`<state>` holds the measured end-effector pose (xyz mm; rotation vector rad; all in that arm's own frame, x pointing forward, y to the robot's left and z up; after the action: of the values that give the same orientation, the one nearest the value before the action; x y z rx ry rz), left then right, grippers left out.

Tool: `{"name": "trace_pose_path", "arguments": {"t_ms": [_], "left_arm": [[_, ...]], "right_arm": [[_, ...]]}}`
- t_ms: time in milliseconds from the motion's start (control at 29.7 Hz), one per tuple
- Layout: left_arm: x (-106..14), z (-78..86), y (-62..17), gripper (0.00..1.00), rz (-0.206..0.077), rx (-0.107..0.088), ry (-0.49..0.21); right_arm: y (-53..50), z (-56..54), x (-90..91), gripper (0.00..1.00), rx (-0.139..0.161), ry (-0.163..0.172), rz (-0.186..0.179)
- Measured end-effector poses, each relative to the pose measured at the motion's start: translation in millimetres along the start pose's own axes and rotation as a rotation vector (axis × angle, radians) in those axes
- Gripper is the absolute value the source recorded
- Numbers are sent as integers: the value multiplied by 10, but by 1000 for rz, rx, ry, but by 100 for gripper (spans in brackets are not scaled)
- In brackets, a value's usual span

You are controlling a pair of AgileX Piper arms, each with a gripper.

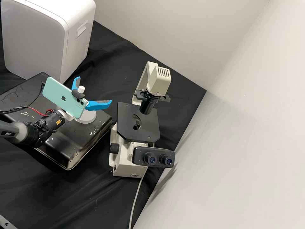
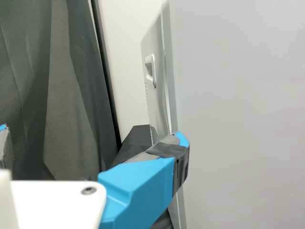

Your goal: Place the petri dish on the microscope

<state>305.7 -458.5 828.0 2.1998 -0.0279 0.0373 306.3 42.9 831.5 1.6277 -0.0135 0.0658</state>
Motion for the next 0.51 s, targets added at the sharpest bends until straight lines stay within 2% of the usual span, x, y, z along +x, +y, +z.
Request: {"name": "trace_pose_path", "arguments": {"t_ms": [404, 505], "left_arm": [[0, 0, 0, 100, 0, 0, 0], [-33, -7, -40, 100, -15, 1, 2]], "right_arm": [[0, 0, 0, 100, 0, 0, 0], [0, 0, 0, 100, 0, 0, 0]]}}
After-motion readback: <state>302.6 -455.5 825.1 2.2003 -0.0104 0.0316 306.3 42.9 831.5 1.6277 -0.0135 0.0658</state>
